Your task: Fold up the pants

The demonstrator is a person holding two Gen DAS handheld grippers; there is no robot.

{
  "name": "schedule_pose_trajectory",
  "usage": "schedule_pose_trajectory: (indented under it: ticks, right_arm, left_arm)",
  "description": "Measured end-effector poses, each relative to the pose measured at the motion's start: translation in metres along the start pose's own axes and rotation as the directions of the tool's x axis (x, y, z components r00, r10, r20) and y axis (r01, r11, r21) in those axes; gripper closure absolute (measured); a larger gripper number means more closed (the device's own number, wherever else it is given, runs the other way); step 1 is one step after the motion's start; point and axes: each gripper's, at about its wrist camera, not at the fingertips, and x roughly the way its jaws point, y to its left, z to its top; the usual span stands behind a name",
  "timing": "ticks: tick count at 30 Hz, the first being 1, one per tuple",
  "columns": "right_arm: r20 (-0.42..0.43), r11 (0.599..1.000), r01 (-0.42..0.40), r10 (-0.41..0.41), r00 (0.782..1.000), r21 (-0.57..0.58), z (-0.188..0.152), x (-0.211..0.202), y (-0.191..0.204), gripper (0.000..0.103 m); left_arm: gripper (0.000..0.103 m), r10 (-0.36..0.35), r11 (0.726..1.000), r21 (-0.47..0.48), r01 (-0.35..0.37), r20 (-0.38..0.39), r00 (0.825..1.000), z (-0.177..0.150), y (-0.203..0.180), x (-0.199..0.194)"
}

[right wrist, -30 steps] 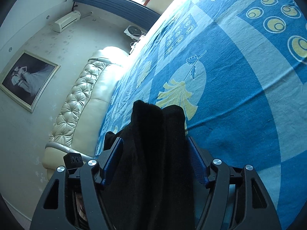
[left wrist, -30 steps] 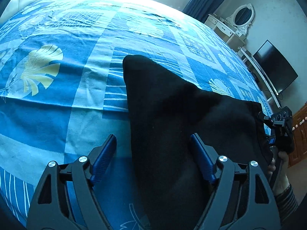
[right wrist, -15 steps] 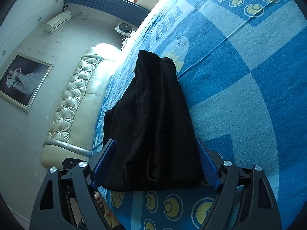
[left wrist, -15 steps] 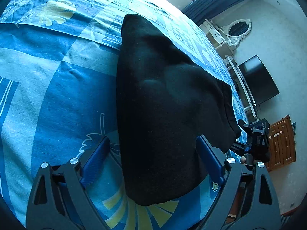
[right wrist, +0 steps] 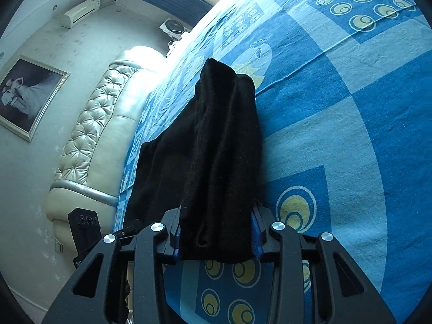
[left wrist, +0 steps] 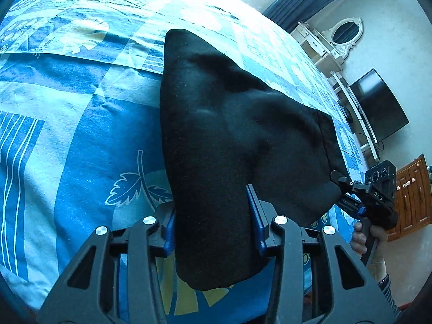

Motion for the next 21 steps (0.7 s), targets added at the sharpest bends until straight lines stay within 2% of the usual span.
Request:
schedule_pose_trajectory:
  ticks: [5, 8, 17, 21]
  right_arm:
    - [-0.016, 1.0, 0.003, -0.002, 1.0, 0.01, -0.011, -0.005, -0.008, 0.065]
    - [-0.018, 1.0, 0.004, -0.003, 1.0, 0.029, -0.012, -0.001, -0.014, 0.065]
    - [-0.017, 0.999, -0.01, 0.01, 1.0, 0.044, -0.014, 0.003, -0.02, 0.063]
    - [-0.012, 0.998, -0.02, 0.021, 1.0, 0.055, -0.015, 0.002, -0.026, 0.059]
  left_arm:
    - [0.061, 0.003, 1.0, 0.013, -0.003, -0.003, 1.0, -0.011, 0.0, -0.002]
    - [0.06, 0.017, 0.999, 0.034, -0.017, 0.003, 1.0, -0.007, -0.001, 0.004]
    - [0.057, -0.005, 1.0, 0.024, 0.005, 0.01, 1.0, -0.013, 0.009, 0.009]
    - [0.051, -0.006, 0.999, 0.031, 0.005, 0.017, 1.0, -0.015, 0.011, 0.01]
